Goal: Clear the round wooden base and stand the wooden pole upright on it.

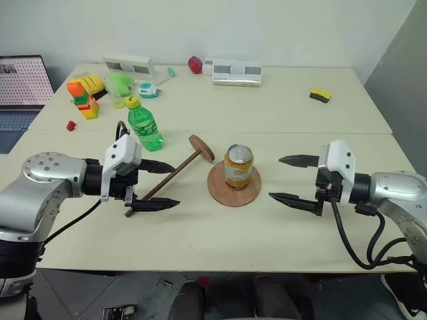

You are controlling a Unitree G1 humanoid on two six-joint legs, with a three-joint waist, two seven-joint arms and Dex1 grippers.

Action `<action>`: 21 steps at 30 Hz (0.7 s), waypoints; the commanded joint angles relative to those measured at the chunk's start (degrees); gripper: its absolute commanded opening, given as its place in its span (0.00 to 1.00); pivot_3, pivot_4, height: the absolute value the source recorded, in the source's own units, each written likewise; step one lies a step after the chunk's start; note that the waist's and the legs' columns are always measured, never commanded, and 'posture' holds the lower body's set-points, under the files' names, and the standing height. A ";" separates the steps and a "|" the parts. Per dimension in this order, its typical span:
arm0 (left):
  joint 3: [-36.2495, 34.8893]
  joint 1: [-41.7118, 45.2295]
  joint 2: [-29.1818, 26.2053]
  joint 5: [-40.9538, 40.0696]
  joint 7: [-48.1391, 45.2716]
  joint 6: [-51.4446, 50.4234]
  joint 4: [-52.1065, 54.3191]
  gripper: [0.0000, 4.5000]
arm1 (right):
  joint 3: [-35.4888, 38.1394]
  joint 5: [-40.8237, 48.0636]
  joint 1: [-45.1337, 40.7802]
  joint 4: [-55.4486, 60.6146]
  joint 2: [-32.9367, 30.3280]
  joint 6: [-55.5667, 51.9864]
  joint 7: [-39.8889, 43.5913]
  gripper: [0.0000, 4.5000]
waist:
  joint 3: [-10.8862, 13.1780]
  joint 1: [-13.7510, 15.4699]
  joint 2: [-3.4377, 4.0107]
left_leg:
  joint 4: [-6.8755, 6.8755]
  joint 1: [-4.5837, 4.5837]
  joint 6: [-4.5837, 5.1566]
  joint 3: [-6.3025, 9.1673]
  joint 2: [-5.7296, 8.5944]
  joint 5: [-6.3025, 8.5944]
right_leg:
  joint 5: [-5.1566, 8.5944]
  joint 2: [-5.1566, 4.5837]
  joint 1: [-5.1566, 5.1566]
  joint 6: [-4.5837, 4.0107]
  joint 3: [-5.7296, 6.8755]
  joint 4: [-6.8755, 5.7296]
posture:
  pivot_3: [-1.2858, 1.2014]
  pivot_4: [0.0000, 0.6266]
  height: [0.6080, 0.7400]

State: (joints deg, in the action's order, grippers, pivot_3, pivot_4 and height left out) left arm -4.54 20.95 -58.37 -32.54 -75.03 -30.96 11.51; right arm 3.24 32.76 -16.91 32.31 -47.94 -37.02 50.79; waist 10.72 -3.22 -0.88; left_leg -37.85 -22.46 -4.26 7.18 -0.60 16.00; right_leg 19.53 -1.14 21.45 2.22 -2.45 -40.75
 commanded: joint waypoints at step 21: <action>-1.12 1.51 -2.09 1.48 -0.94 0.82 -0.57 1.00 | 1.48 1.00 -1.64 0.61 -1.08 0.50 1.36 0.99 | 0.00 -0.01 0.00 | 0.00 0.00 0.00 -0.02 0.00 0.00 | 0.00 0.00 0.00 0.00 -0.01 0.00 | 0.52 0.24 1.00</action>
State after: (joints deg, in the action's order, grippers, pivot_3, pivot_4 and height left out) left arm -4.56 21.23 -59.61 -31.12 -75.43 -31.02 10.56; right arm 3.25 32.89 -17.82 31.87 -48.77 -37.14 52.09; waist 10.72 -3.23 -0.88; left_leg -37.85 -22.46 -4.27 7.17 -0.59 16.00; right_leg 19.53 -1.14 21.45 2.22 -2.45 -40.75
